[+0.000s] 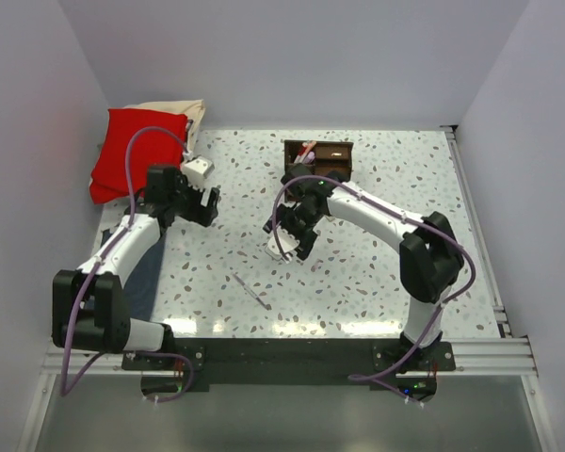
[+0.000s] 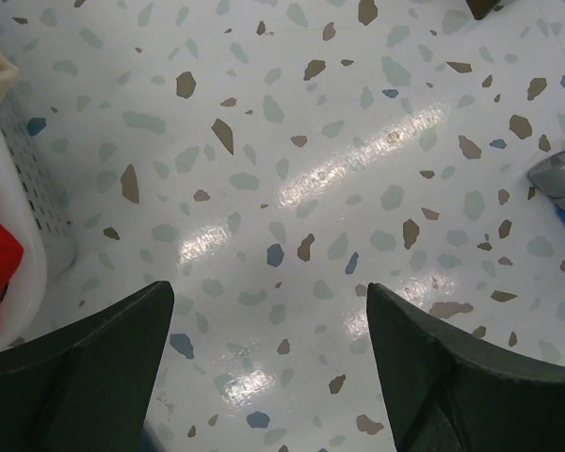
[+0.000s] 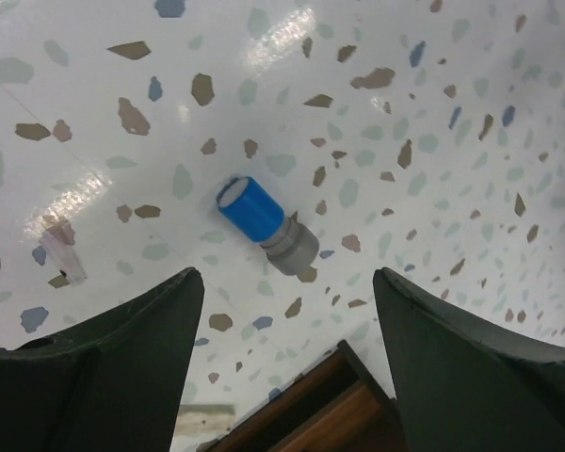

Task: Sort the stationery into containers
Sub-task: Pick up the stationery from the center of the board.

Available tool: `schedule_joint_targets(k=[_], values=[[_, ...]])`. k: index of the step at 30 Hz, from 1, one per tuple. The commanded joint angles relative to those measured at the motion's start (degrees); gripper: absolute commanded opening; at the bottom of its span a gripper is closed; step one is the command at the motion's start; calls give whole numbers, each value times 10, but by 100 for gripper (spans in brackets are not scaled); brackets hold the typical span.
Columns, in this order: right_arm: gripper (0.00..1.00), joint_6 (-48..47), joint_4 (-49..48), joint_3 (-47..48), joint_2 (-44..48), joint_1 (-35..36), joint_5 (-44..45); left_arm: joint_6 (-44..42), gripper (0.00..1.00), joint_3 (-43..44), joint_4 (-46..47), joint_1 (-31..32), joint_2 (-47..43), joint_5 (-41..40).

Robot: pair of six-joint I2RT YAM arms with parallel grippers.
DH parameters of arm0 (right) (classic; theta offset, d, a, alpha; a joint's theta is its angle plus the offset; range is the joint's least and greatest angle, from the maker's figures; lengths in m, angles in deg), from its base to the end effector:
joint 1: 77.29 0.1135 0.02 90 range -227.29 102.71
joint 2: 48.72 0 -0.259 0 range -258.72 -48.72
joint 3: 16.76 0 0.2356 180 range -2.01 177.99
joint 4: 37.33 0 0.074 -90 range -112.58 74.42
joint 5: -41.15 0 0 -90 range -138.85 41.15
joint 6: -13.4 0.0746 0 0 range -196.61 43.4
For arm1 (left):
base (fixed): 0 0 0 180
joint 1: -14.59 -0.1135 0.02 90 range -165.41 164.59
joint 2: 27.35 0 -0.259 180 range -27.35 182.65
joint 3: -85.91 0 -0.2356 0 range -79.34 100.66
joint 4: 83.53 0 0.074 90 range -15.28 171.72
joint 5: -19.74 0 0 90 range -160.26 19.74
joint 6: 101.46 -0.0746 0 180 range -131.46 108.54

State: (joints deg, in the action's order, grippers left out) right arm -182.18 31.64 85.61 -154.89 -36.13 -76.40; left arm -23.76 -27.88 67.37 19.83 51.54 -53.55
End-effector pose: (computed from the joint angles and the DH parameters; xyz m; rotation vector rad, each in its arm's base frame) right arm 0.2549 0.2687 0.2128 -2.5348 0.6557 0.3314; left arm 0.3052 -0.0495 0.2190 0.4941 2.2230 -0.2705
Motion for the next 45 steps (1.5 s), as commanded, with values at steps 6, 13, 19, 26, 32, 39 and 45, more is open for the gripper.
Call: schedule_joint_targets(k=[6,13,19,26,32,39,45], values=[[64,-256,84,73,-79,8,-1,45,88,-24,8,-13,-46,30],[55,-313,99,99,-113,12,15,57,88,-52,19,-29,-66,34],[52,-360,99,113,-139,15,41,60,88,-64,22,-41,-76,36],[51,-378,89,120,-158,17,46,64,88,-68,27,-46,-76,42],[50,-389,66,103,-164,19,50,68,88,-70,29,-48,-73,44],[46,-394,47,102,-179,22,52,70,88,-68,33,-51,-64,47],[41,-397,45,106,-191,22,57,72,88,-65,32,-52,-57,51]])
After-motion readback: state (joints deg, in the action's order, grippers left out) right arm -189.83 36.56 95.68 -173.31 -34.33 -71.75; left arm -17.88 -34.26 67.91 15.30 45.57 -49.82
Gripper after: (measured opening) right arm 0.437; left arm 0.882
